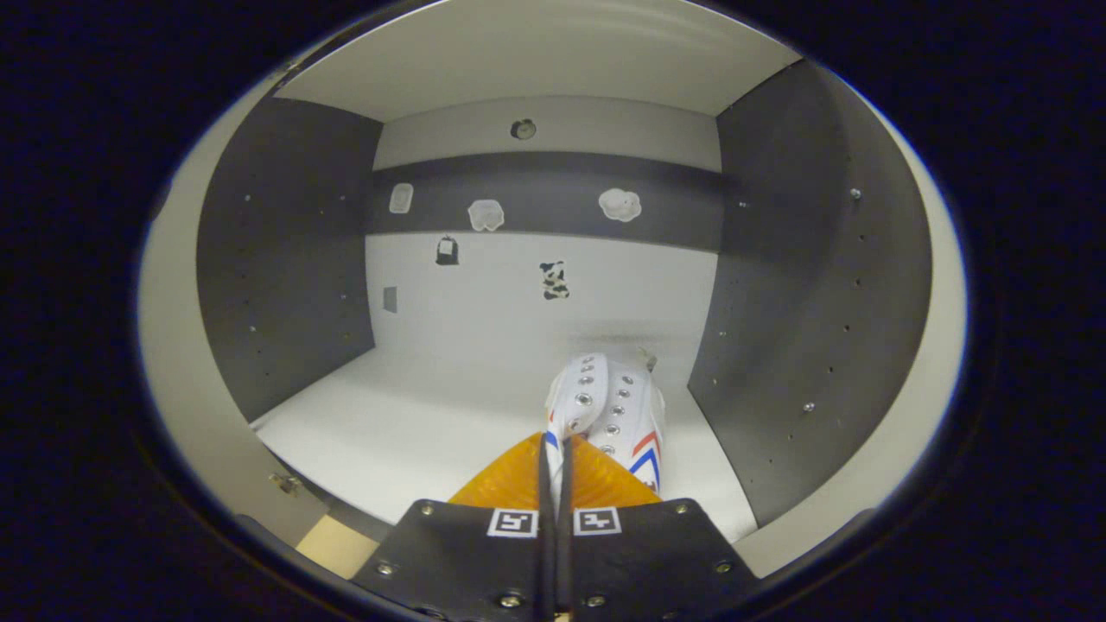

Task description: Grab one shoe with the right hand and put it into the shoe cabinet, grab the other shoe with the left hand and put it into the shoe cabinet; then close the right door with the right hand and the left door with the left hand.

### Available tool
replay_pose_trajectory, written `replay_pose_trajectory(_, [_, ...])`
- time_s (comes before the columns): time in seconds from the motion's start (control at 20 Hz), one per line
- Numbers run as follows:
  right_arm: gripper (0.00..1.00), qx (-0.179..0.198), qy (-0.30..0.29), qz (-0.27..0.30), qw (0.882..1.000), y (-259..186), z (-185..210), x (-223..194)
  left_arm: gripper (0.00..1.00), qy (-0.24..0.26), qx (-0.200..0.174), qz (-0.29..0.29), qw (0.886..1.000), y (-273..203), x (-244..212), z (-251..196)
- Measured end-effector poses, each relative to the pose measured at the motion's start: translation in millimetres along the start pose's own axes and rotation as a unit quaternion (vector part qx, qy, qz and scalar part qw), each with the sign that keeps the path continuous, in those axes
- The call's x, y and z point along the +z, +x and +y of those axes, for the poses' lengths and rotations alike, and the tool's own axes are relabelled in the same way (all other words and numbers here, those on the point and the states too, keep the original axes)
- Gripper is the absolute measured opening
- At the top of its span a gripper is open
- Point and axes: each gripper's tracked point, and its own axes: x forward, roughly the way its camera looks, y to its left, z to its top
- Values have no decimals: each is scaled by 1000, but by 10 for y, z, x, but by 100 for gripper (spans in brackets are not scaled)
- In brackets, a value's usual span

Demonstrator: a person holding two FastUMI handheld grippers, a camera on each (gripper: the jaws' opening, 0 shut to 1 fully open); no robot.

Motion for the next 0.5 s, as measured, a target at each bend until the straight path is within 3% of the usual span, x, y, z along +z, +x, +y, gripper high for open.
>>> replay_pose_trajectory(0.4, [1,6,54,13,998,416,-162,-115,94,-2,9,21,1000,139,-152,-5])
replay_pose_trajectory(0.5, [15,5,62,-12,998,360,-162,-17,94,-1,12,23,1000,114,-155,-15])
